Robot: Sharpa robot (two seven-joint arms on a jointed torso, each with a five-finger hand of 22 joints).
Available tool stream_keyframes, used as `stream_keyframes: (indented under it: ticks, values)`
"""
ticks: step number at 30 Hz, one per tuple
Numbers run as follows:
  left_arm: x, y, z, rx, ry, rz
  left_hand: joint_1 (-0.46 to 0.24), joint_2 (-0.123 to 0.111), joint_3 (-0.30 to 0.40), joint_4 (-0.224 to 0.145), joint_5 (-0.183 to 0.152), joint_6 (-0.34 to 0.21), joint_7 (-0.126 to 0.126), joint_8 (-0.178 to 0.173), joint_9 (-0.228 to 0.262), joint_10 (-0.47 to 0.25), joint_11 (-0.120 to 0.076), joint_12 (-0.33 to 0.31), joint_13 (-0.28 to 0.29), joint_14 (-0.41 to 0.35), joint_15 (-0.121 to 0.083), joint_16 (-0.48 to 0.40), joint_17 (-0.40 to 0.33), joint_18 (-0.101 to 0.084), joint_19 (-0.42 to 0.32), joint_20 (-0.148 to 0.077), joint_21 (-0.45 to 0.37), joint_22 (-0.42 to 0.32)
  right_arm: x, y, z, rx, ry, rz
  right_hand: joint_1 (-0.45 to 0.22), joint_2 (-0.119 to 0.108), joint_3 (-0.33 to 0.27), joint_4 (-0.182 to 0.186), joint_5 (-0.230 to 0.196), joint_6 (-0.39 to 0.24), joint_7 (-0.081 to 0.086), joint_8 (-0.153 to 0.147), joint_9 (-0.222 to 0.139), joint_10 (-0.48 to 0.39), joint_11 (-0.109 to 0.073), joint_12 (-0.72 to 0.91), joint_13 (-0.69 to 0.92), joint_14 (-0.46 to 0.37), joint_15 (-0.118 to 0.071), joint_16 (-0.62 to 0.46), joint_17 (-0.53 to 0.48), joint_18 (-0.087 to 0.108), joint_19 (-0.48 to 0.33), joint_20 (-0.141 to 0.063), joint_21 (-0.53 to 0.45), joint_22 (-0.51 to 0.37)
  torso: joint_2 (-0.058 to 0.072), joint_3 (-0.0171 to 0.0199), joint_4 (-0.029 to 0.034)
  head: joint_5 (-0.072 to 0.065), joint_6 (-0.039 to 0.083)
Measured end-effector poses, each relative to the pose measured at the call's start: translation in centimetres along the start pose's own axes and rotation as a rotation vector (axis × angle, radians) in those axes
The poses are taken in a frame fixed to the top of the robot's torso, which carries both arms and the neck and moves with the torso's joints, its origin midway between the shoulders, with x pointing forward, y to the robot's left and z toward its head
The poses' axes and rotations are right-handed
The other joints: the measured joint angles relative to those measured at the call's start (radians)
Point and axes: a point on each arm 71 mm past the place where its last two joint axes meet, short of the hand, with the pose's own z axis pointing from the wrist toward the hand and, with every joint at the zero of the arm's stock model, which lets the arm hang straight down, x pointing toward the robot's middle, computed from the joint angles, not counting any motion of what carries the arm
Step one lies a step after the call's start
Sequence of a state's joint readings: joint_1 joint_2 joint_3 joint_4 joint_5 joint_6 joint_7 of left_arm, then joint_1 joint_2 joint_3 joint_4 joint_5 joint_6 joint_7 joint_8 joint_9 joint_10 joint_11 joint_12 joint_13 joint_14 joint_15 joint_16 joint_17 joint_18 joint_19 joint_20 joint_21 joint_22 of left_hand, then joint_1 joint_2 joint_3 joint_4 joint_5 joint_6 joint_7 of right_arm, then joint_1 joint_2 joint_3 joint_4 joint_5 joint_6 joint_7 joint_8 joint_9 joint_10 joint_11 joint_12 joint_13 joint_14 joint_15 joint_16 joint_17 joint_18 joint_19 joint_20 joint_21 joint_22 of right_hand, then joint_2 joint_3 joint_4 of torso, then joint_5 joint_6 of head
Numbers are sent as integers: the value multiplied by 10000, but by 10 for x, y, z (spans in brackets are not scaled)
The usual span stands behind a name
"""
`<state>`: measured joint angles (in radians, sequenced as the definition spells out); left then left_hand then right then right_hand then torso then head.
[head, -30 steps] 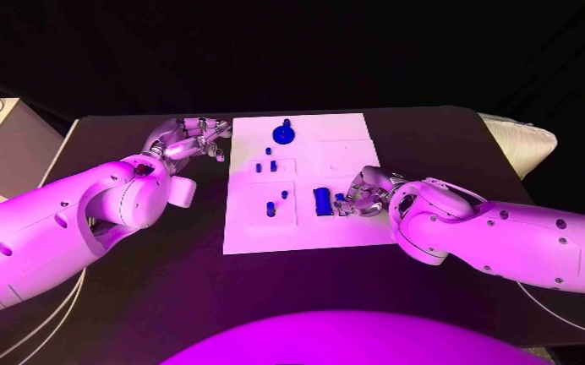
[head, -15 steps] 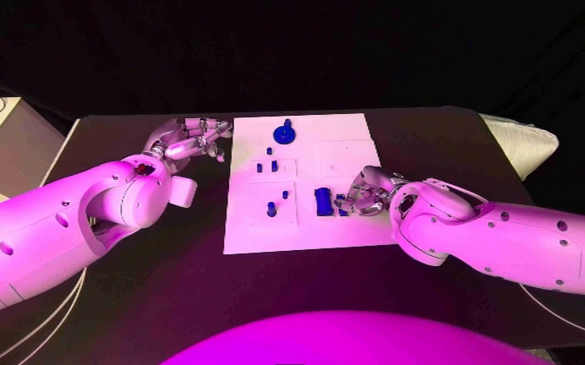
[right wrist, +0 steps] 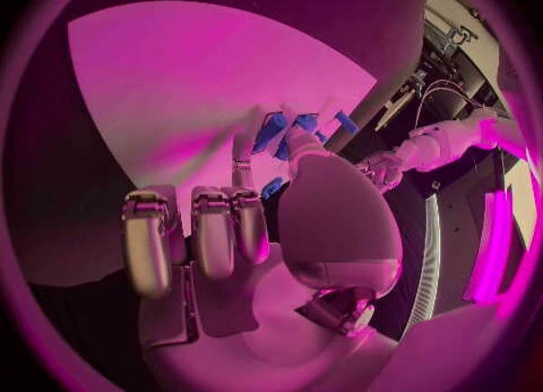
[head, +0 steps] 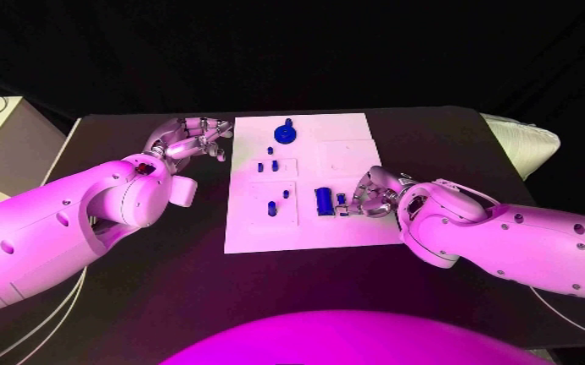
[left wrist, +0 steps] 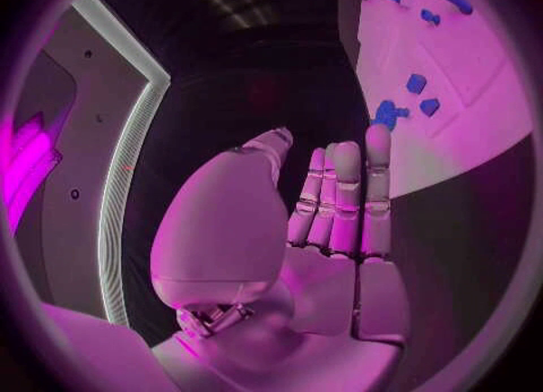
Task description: Assemble the parts on the task board
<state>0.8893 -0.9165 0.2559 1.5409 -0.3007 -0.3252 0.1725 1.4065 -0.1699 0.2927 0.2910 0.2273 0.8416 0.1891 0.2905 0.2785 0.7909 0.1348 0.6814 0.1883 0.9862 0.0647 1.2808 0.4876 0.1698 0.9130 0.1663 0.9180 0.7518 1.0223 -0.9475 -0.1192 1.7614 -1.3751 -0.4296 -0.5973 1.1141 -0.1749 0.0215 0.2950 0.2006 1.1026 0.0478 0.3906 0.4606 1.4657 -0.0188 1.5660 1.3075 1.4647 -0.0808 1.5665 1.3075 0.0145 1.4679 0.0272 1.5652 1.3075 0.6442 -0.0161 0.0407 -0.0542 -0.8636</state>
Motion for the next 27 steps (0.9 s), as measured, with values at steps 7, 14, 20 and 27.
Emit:
stream_keyframes:
  ticks: [7, 14, 20, 27]
  values:
    - [0, 2, -1, -48, -2, -9, 0, 0, 0, 0, 0, 0, 0, 0, -5, -11, 11, 0, -4, 0, 0, 0, 0, -1, 0, 0, 0, -1, -1, -3, -6, -196, 73, 99, -20, 130, -766, 18, -770, 0, 0, 77, 12, 0, 0, 0, -1, 0, 0, 0, 0, 0, 0, 0, 0, -1, 0, 9, -6, 15, 12]
    - [0, 3, -1, -76, -6, -12, 0, 0, 0, 0, 0, 0, 0, 0, -5, -10, 11, 0, -3, 0, 0, 0, 0, -1, 0, 0, 0, -1, -1, -7, -7, -224, 164, 109, 107, 257, -821, 18, -885, 0, 0, 77, 11, 0, 0, 0, -1, 0, 0, 0, -1, 0, 0, 0, 0, -1, 0, 6, -6, 0, -6]
    - [0, 4, -1, -93, -4, -17, 0, 0, 0, 0, 0, 0, 0, 0, -4, -10, 11, 0, -3, 0, 0, 0, 0, 0, 0, 0, 0, -2, 1, -10, -8, -202, 323, 50, 1100, 450, -682, -15, -1061, -70, -5, 119, 4, 0, 1, 0, -1, 0, 1, 0, -1, 0, 0, 0, 0, -2, 0, -7, -5, -22, -13]
    - [0, 5, -1, -106, 1, -24, 0, 0, 0, 0, 0, 0, 0, 0, -4, -10, 10, 0, -2, 0, 0, 0, 0, -1, 0, 0, 0, -3, 3, -9, -5, -191, 335, 6, 1564, 822, -527, -25, -1406, -70, -4, 118, -46, 0, 1, 0, -2, 0, 1, 0, -1, 0, 0, 0, 0, 7, 0, -11, 3, -42, -17]
